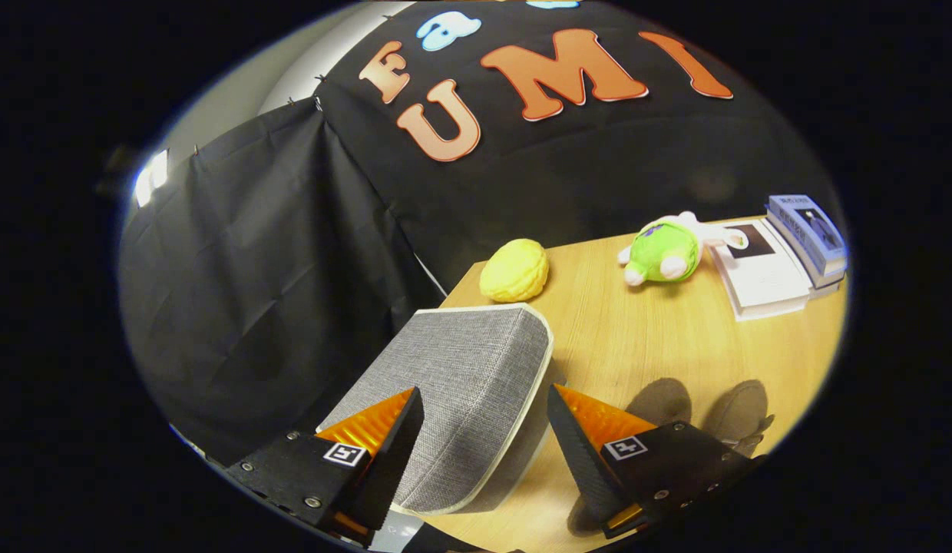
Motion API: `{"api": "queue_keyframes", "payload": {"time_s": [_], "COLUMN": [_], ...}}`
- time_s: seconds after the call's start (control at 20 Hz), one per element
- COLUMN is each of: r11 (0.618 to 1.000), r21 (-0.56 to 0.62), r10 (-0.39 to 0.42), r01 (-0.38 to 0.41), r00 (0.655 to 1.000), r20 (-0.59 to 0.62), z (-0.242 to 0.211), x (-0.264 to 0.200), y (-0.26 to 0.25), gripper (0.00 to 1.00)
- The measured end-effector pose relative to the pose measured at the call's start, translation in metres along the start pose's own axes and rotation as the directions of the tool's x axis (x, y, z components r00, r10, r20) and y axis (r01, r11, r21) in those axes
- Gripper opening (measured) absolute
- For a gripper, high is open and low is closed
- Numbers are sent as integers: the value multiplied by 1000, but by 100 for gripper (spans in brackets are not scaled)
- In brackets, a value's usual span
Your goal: Open the storage box then place both shoes into the box .Put the left shoe in first, then the right shoe, with the right side of both shoes facing outward in a uniform manner.
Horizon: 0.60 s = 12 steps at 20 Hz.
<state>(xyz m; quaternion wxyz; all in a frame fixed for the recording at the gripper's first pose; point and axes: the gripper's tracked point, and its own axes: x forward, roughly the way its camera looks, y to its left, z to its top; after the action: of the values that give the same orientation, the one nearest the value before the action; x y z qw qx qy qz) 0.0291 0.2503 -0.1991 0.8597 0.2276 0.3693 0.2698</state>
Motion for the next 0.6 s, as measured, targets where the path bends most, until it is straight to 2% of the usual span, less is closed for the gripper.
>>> {"api": "queue_keyframes", "payload": {"time_s": [0.25,0.35,0.5,0.6], "r11": [986,980,947,909], "r21": [121,155,258,345], "r10": [127,145,228,291], "r01": [-115,-126,-193,-233], "r00": [987,983,967,948], "r20": [-93,-116,-115,-128], "z": [-24,-33,-35,-42], "x": [28,41,49,51], "y": [8,2,1,3], "gripper": [96,96,96,96]}}
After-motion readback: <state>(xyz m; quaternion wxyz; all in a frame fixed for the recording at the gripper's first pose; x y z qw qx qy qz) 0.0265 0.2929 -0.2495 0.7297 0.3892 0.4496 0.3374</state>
